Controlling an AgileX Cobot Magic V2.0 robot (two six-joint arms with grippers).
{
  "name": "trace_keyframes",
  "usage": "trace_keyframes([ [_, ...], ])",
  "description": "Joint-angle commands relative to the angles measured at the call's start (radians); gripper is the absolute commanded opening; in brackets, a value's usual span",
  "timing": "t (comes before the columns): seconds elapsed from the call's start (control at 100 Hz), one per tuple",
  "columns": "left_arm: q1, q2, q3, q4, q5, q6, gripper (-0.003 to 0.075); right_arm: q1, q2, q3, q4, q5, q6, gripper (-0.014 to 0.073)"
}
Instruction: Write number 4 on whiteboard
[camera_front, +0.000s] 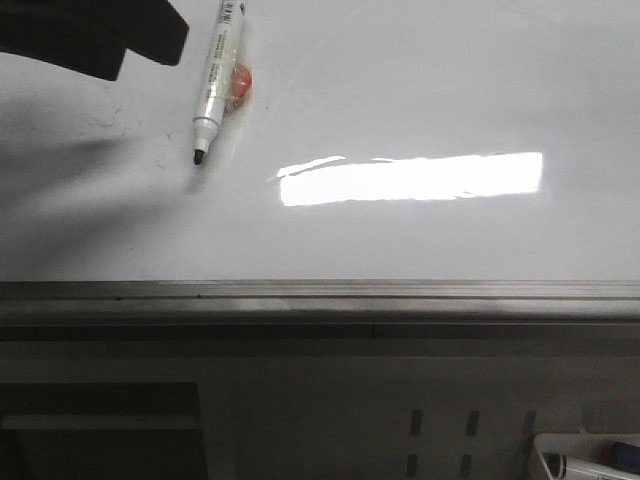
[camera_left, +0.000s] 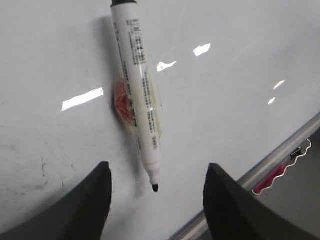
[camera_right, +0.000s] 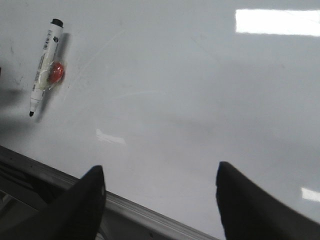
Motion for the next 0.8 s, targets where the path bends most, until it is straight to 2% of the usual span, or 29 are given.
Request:
trace_keyframes([
  [0.0, -0.008, 0.021, -0.045, -0.044, -0.093, -0.006, 0.0368, 0.002, 0.013, -0.037, 0.024, -0.077, -0.012, 0.0427],
  [0.42, -0.008, 0.144, -0.071, -0.053, -0.086, -0.006, 0.0352, 0.002, 0.013, -0.037, 0.025, -0.077, -0.012, 0.0427],
  [0.51, -0.008, 0.149, -0.071, -0.053, -0.073, -0.006, 0.0262, 0.002, 0.013, -0.037, 0.025, -0.077, -0.012, 0.0427],
  [0.67, -0.008, 0.149, -0.071, -0.053, -0.071, -0.006, -0.0016, 0.002, 0.013, -0.037, 0.030, -0.073, -0.012, 0.0416],
  [0.79, -0.008, 0.146, -0.073, -0.053, -0.060, -0.006, -0.0020, 0.002, 0.013, -0.037, 0.031, -0.063, -0.012, 0.0397],
])
